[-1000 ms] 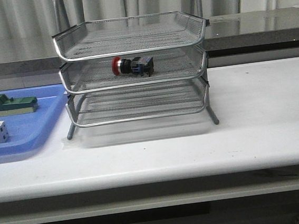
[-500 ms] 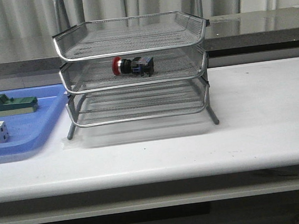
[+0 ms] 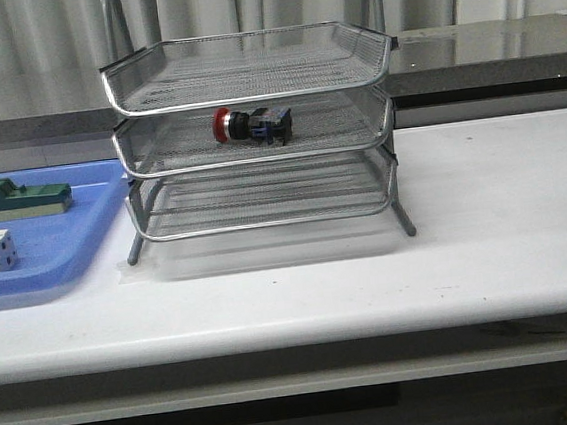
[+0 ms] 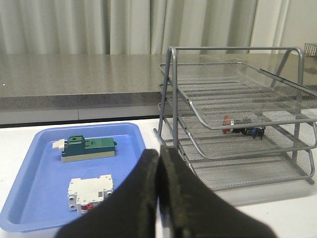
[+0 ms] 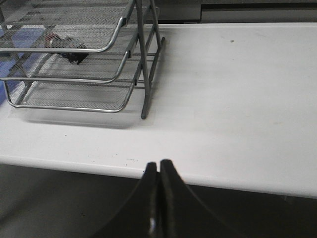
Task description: Place button on rack with both arms
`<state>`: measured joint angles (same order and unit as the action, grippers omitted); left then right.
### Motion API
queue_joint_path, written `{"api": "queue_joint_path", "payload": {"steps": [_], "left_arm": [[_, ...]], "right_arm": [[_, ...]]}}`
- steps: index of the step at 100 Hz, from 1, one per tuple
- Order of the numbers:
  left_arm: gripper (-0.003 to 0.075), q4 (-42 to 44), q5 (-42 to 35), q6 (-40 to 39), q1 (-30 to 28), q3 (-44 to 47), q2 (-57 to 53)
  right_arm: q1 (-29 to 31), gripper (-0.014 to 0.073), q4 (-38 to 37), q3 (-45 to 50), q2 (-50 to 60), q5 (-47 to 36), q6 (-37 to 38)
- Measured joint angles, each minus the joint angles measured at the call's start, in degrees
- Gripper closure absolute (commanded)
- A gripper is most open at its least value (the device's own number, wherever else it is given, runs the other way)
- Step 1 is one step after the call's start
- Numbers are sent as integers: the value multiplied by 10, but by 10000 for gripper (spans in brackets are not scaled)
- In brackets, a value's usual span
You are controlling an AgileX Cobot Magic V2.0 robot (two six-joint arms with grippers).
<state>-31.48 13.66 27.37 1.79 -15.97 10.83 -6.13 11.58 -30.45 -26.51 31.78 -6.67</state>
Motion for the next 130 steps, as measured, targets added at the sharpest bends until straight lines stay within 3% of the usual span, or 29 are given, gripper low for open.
{"api": "queue_joint_path", "payload": {"steps": [41,70,101,130], "left_arm": [[741,0,0,0,0,0,0],[741,0,0,0,0,0,0],[741,0,0,0,0,0,0],[741,0,0,0,0,0,0]], "right_arm": [[0,650,-31,26,53,-20,5],[0,650,-112,140,172,-80,119],[0,650,-116,250,263,-143,129],[0,650,-116,315,270,-212,130]]}}
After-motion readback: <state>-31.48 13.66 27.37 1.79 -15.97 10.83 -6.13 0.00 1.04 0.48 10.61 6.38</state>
